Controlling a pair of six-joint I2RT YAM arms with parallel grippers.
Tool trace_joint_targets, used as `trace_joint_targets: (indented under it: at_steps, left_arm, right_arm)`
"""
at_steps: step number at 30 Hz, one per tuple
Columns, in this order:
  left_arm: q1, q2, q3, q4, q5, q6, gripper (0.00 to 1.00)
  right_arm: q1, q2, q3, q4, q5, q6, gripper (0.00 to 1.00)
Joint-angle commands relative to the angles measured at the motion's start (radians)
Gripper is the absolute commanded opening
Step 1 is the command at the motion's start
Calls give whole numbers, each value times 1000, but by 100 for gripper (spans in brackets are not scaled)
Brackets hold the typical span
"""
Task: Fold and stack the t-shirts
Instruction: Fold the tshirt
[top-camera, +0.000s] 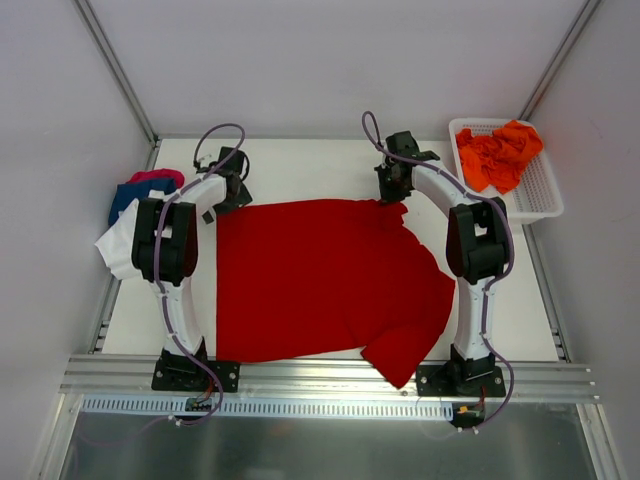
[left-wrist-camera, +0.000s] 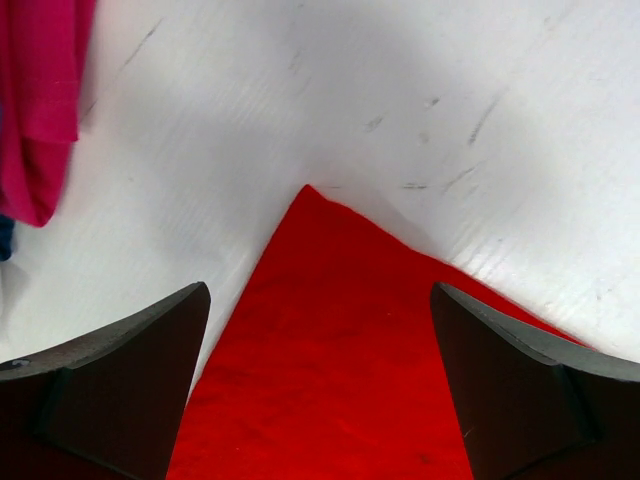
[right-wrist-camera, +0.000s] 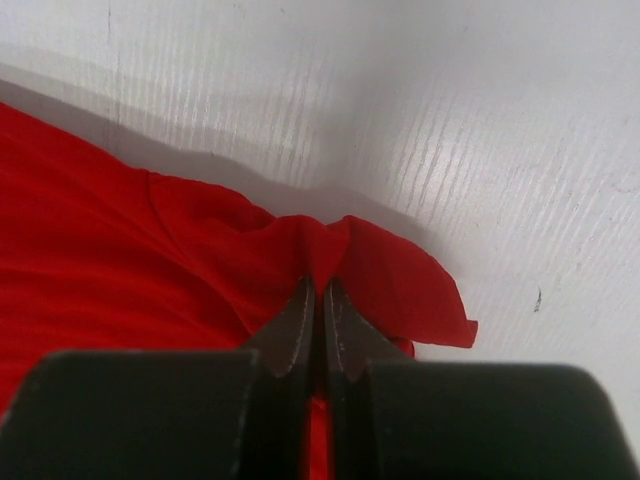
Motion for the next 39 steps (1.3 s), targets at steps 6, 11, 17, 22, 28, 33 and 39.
trace_joint_targets:
  at_steps: [6, 11, 17, 22, 28, 33, 39]
  left_arm:
    - [17, 53, 89, -20, 99, 77, 93]
    - [32, 53, 82, -22, 120, 64, 93]
    - [34, 49, 72, -22, 115, 50, 93]
    - [35, 81, 110, -28, 161, 89, 93]
    - [37, 96, 136, -38, 188, 106, 90]
    - [39, 83, 121, -54, 135, 61, 89]
    - [39, 84, 124, -74, 109, 34, 87]
  right_arm:
    - [-1, -74, -7, 11, -10, -21, 0]
    - [-1, -79, -14, 12, -20, -19, 0]
    - [-1, -80, -23, 12, -13, -22, 0]
    - [-1, -80, -27, 15, -15, -19, 0]
    - [-1, -80, -29, 17, -16, -19, 0]
    - [-1, -80, -32, 17, -9, -22, 0]
    - [-1, -77, -32, 17, -9, -19, 0]
